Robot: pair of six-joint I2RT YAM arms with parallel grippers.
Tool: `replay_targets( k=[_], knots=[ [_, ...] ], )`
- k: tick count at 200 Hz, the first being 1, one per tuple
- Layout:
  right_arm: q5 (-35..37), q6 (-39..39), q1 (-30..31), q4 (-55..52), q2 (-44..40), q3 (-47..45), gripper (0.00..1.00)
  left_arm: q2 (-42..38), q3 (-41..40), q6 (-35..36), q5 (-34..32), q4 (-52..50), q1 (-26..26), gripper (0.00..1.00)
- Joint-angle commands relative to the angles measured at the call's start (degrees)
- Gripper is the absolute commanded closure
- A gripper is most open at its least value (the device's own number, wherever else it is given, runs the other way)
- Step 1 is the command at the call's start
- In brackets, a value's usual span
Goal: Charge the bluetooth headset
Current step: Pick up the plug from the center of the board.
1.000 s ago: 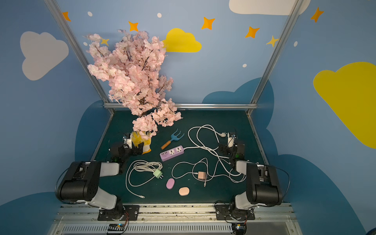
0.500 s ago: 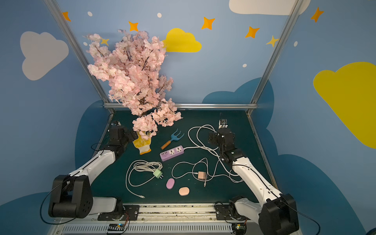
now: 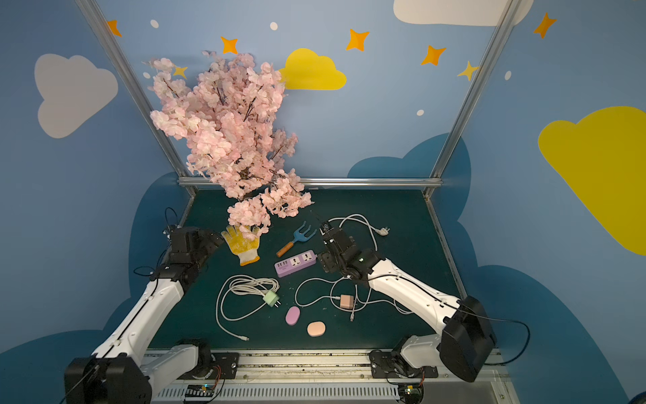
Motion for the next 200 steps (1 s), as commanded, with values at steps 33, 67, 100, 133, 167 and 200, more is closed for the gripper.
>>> replay_targets(
  k=[33,67,100,133,167,200],
  knots=[
    [-14.1,-7.0,11.8,-8.8,13.6,10.7,0.41,-9.2,-2.1,-3.7,0.5,-12.4,0.4,0.0],
    [-18.5,-8.9,17.0,-10.0,21.7,16.9,0.42,-13.3,-4.6,-6.3,2.2,-15.3,1.1,0.0],
    [-19.0,-11.2,20.2,-14.2,29.7,25.6,0.47,-15.3,-5.0,-9.4,1.5,-19.8,2.7,0.0],
    [-18.4,-11.6,21.1,-15.9,35.2,30.8,0.46,-16.0,-4.4,-10.0,1.8,-22.8,4.4,0.0],
    [-18.0,-10.8,21.3,-19.0,40.8,36.4,0.47,-17.7,-4.5,-11.9,1.5,-25.2,5.8,0.0],
    [-17.3,-9.7,21.4,-19.9,44.5,39.7,0.51,-20.5,-5.3,-12.2,2.0,-24.7,6.9,0.0]
  ],
)
